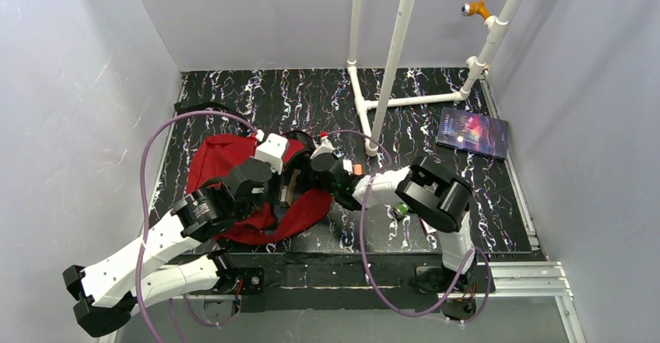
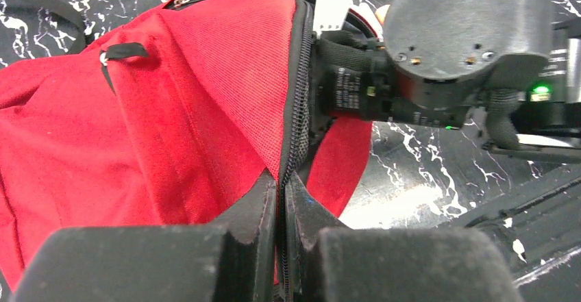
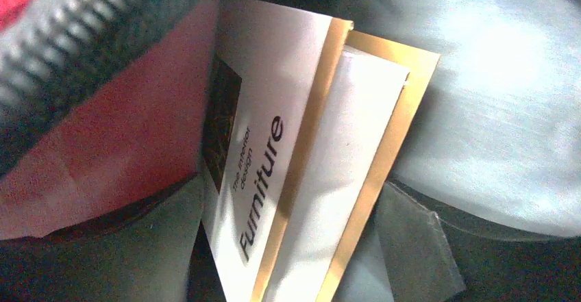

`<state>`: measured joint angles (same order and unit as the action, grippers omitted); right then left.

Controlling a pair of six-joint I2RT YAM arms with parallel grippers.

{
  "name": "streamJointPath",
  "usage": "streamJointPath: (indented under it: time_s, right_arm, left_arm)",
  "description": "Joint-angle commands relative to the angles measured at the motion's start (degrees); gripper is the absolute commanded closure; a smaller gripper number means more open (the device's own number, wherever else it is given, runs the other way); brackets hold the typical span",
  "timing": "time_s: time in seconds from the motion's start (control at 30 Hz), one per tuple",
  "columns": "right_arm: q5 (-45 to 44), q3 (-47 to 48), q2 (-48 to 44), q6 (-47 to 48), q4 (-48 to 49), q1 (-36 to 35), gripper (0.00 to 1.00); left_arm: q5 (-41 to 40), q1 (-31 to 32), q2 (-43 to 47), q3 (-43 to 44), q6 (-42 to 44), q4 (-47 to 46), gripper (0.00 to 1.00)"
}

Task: Pack the student bag
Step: Place the book in the student bag.

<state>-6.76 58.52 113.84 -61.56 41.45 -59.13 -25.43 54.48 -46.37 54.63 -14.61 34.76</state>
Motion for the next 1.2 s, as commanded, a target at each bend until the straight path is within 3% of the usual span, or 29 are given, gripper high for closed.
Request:
streamJointPath:
  time_s: [0.0,0.4,0.53,0.77,0.93,1.03,1.17]
  right_arm:
    - [-3.23,-1.60,-7.36,6.16,-6.48,0.06,0.02]
    - [-2.29,-2.13,-18.66,19.70,-24.15,0.25,0.02]
    - [-5.06,3.09,-22.86,30.17,-40.38,-0.07,0.04]
    - [-6.30,-3.72,-42.86,48.44,-50.32,-0.10,0.02]
    - [-25.57,-12.74,-56.60,49.04,-58.56,0.35,0.02]
    - [-40.42,-15.23,-61.94,39.99,-66.88,1.13,0.02]
    - [-49.20,-20.56,-68.66,28.94,-69.67,4.42,0.01]
  left_arm:
    - [-5.45,-0.16,1.49,-0.61,-1.07,-1.49,1.00]
    - [-10.71,-0.16,0.91,-1.50,-1.22,-2.07,1.00]
    - [-14.26,-0.16,-0.55,-1.52,-3.96,-0.47,1.00]
    - [-13.74,-0.12,-3.13,-2.63,-5.94,-1.23,1.00]
    - [-12.01,-0.16,-5.43,-3.17,-5.87,-2.33,1.00]
    - [-10.09,-0.16,-5.81,-3.25,-5.91,-2.33,1.00]
    - [-9.26,-0.16,-5.30,-4.07,-6.46,-2.71,1.00]
